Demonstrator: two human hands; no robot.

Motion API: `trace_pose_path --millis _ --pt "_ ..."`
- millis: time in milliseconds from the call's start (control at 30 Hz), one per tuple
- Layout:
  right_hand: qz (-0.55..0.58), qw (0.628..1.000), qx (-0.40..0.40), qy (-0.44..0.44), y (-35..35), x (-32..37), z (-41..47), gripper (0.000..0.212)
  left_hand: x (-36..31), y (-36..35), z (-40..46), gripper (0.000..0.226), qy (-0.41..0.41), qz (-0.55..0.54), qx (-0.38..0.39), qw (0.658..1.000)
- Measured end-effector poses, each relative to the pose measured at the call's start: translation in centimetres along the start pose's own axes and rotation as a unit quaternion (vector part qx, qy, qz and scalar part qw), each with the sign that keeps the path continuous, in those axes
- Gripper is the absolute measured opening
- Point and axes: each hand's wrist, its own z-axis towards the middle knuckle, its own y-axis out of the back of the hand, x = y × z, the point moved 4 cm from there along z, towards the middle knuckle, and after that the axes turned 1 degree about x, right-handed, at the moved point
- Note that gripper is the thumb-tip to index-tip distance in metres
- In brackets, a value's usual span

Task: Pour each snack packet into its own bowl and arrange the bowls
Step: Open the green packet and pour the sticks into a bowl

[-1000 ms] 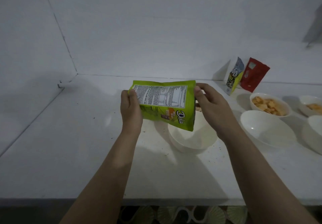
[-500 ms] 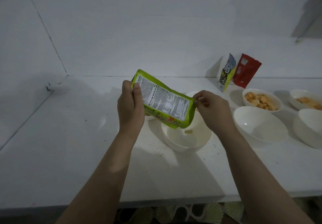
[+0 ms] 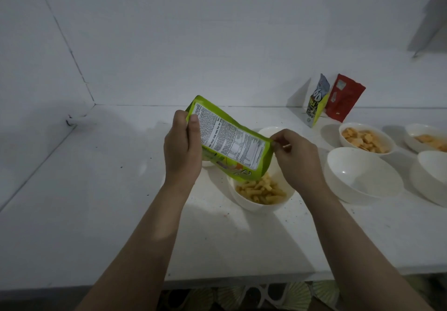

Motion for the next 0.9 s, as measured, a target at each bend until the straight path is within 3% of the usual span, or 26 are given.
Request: trace_pose_path --millis 167,267,433,700,800,900 --pt "-0.077 0.996 0.038 0.014 -0.6 -0.1 -0.4 0.019 0.3 -0.2 0.2 0.028 0.009 0.019 0.024 0.999" --pt "-0.106 0.993 0.005 0.048 -0.8 0.3 -0.9 0.024 0.5 -0.4 0.2 0.028 0.015 -0.001 0.037 0.999" --pt "-0.046 0.989 0.037 0.132 -1.7 3.3 -0.9 0.027 0.0 -1.0 -0.3 0.028 -0.019 -0.019 0.057 0.998" --pt "0.064 0.994 -0.038 0.08 -0.9 3.3 -0.8 0.019 0.1 -0.8 -0.5 0.033 -0.052 -0.005 0.037 0.998" --pt "0.089 0.993 -0.061 0.053 0.0 2.2 -1.1 0.021 0.9 -1.7 -1.3 0.038 0.044 -0.087 0.079 0.992" --pt "0.156 0.985 -0.065 0.031 0.6 1.5 -1.4 0.02 1.9 -3.6 -2.0 0.062 0.189 -0.231 0.145 0.943"
